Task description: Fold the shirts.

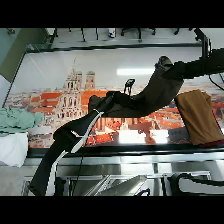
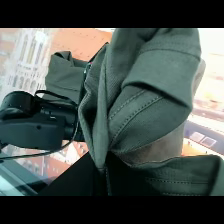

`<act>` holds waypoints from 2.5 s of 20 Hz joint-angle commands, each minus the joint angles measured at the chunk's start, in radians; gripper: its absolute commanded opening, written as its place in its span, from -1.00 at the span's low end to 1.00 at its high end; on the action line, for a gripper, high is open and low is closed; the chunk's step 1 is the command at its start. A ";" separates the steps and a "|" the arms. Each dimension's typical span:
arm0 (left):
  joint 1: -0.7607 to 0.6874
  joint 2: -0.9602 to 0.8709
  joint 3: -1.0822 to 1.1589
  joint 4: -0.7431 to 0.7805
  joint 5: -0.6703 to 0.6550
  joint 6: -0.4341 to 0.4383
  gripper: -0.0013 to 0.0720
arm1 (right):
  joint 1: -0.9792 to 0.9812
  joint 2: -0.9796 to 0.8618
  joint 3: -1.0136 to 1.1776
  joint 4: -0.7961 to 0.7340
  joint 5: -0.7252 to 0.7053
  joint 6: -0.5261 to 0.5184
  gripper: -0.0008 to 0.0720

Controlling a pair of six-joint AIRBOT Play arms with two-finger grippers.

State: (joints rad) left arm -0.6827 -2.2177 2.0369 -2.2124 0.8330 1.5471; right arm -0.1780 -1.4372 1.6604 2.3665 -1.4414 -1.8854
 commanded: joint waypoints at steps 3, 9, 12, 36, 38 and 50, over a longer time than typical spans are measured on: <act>0.202 0.198 0.023 -0.040 0.294 0.024 -0.91 | 0.002 -0.005 0.003 -0.008 -0.005 0.014 -0.93; 0.631 0.629 0.023 -0.038 0.562 0.052 -0.91 | 0.226 -0.080 0.002 0.006 0.172 0.085 -0.93; 0.808 0.828 -0.057 -0.038 0.553 0.081 -0.91 | 0.495 -0.180 0.002 0.005 0.440 0.130 -0.92; 1.010 1.228 -0.592 -0.032 0.360 0.234 -0.91 | 0.255 -0.293 -0.236 -0.227 0.324 0.333 0.90; 1.001 1.228 -0.592 -0.032 0.356 0.234 -0.91 | 0.258 -0.355 -0.235 -0.094 0.331 0.274 0.90; 0.941 1.228 -0.592 -0.032 0.344 0.234 -0.91 | 0.322 -0.452 -0.233 0.035 0.402 0.179 -0.92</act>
State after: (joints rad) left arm 0.2626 -0.9909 1.4445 -2.2444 1.1778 1.7813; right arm 0.1299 -1.8896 1.4254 2.3539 -1.0451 -1.6630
